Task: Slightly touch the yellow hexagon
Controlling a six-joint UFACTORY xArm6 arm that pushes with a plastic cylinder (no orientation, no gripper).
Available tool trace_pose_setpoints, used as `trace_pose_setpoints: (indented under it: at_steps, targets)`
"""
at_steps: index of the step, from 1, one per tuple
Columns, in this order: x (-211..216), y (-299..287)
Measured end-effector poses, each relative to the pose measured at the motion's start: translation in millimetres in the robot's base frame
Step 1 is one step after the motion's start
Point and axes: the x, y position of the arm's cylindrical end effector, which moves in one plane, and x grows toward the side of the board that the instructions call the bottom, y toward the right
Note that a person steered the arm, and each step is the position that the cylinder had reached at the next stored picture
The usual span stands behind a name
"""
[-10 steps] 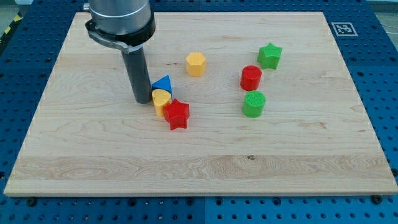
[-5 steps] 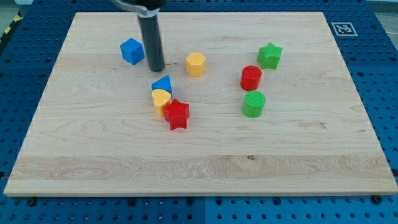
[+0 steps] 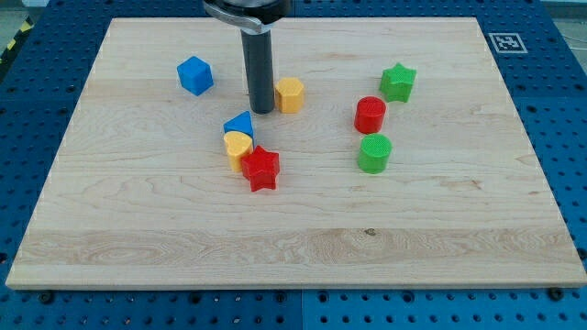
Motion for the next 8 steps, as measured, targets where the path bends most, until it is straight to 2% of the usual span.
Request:
trace_pose_setpoints:
  at_steps: [3, 8]
  targets:
    - [14.9, 51.3]
    - [15.1, 79.0]
